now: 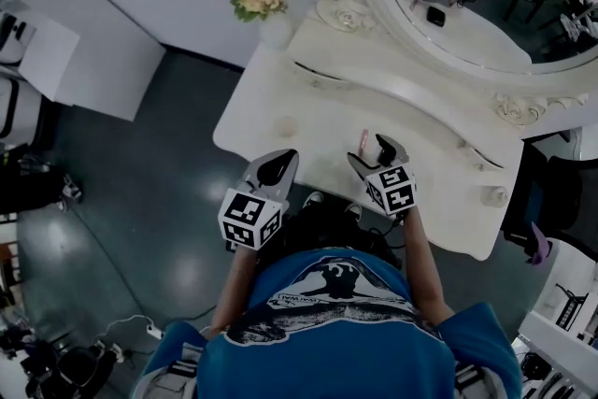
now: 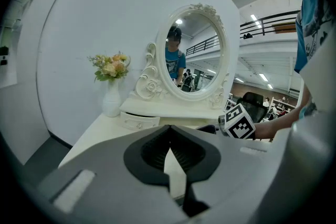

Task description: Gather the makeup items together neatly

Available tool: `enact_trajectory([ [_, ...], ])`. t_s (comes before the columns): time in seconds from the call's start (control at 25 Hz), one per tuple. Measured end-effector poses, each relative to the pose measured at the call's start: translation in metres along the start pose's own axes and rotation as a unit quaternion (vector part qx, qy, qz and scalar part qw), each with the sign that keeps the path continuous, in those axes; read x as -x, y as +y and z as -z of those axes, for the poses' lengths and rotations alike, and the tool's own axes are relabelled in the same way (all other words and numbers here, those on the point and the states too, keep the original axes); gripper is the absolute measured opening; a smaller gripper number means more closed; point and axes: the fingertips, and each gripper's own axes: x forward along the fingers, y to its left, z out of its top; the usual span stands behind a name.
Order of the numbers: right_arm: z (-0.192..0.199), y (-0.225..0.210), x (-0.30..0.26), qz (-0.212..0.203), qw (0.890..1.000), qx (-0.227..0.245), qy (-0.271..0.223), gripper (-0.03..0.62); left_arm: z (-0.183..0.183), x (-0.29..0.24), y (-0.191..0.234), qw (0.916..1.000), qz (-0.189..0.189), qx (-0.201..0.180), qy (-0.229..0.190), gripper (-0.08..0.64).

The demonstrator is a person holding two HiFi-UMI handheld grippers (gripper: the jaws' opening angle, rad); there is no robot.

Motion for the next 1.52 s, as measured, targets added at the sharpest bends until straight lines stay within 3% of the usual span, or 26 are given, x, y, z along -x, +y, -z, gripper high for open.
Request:
enact_trajectory([
  [0.36,-0.034,0.071,-0.057,-0.087,0.994,0.072,0.007,0.301,0.009,0.038,0.042,0.9979,-0.061,0.018,-0.009,0.012],
  [0.72,-0.057,0.123,-0.108,-0.135,0.982,0.127,0.016,0.245,0.025,0.087,0.077,0.9912,-0.123,0.047,-0.017,0.012],
  [1.2,-0.057,0.124,-0.150,-0.082,0.984,0.151,0.047,0.147,0.040,0.119,0.095,0.9870,-0.147,0.061,-0.020,0.012],
  [1.52,-0.052,0.120,-0.153,-0.050,0.991,0.116,0.047,0.112,0.038,0.115,0.094,0.9895,-0.131,0.055,-0.026,0.012],
])
